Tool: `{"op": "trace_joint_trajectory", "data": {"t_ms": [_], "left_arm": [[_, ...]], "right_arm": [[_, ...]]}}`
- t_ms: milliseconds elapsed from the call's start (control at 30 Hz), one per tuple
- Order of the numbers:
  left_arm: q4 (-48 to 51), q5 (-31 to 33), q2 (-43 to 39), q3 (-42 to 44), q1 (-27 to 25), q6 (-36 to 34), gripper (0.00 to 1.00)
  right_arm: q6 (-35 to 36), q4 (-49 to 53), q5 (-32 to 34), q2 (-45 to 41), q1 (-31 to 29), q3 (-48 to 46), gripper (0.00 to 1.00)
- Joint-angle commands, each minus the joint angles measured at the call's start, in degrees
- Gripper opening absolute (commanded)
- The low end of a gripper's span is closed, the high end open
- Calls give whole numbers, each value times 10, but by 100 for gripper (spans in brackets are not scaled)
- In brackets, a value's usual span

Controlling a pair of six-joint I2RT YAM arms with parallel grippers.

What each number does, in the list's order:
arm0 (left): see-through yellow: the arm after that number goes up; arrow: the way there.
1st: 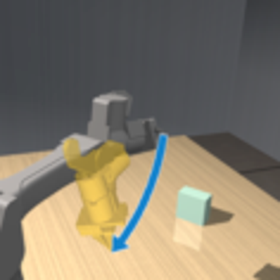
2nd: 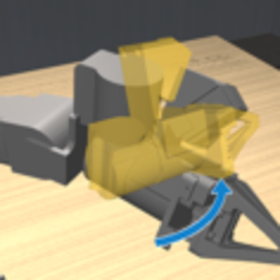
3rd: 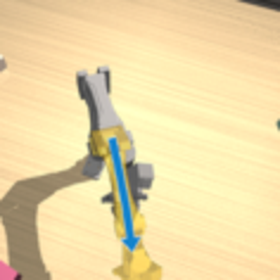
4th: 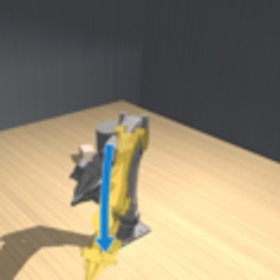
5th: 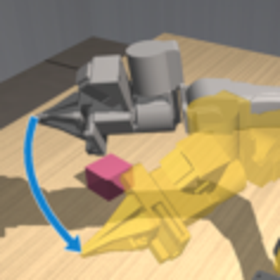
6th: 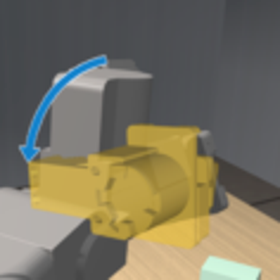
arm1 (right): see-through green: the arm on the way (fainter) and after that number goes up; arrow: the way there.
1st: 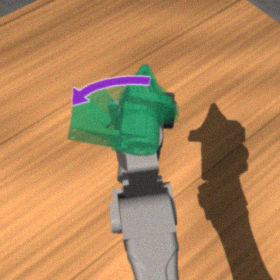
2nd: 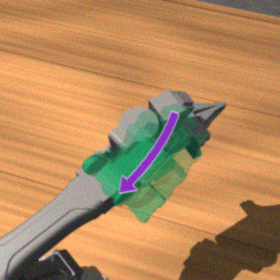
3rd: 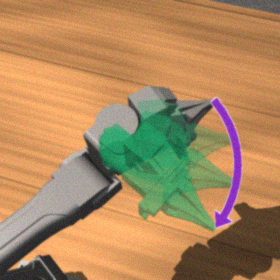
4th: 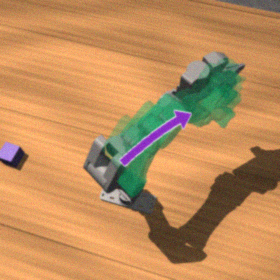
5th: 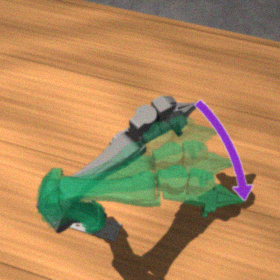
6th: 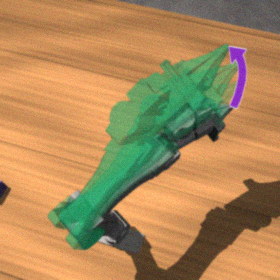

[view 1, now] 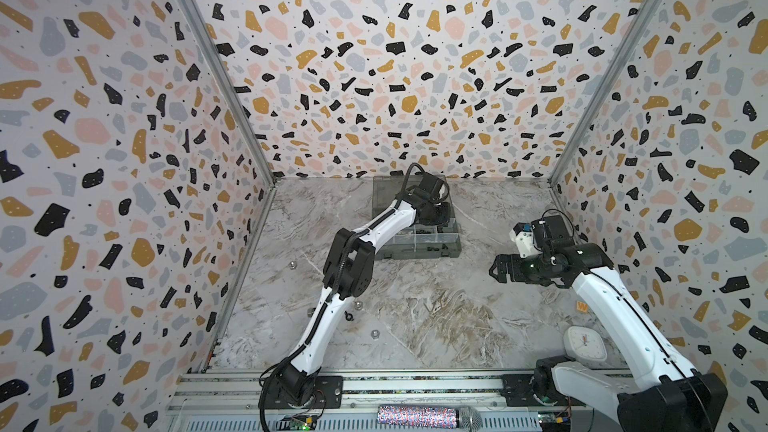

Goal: Sort the screws and nuts into containers
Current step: 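Carry the black bolt over the box with the left gripper while the right arm withdraws, then open the left gripper over the compartment to drop the bolt, then move the open left gripper toward another black bolt beside the box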

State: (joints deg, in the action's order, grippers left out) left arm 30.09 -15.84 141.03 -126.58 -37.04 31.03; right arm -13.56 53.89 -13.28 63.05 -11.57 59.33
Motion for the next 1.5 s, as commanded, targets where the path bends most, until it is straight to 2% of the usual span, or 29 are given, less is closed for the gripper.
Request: {"op": "trace_joint_trajectory", "data": {"t_ms": [0, 67, 233, 300, 467, 800, 967, 1167, 1467], "left_arm": [[-27, -18, 15, -19, -3, 11, 13], [-26, -20, 19, -20, -3, 10, 15], [-7, -21, 23, -36, -3, 1, 41], [8, -13, 18, -49, -3, -7, 44], [47, 16, -24, -46, 3, -30, 45], [68, 172, -215, 229, 87, -71, 44], [80, 233, -258, 307, 119, -88, 43], [52, 219, -254, 347, 140, -95, 43], [61, 206, -206, 332, 164, -109, 38]], "right_arm": [[-11, 29, 16, -16, 3, 2, 100], [-11, 31, 20, -19, 3, 1, 100], [-15, 27, 19, -24, 4, -5, 100], [-16, 21, 14, -25, 5, -9, 100], [-16, 4, 6, -16, 5, -16, 100], [4, -61, -24, 54, 4, 8, 100], [9, -90, -47, 96, 2, 30, 100], [15, -100, -48, 147, -14, 80, 100], [24, -82, -35, 206, -27, 160, 100]]}}
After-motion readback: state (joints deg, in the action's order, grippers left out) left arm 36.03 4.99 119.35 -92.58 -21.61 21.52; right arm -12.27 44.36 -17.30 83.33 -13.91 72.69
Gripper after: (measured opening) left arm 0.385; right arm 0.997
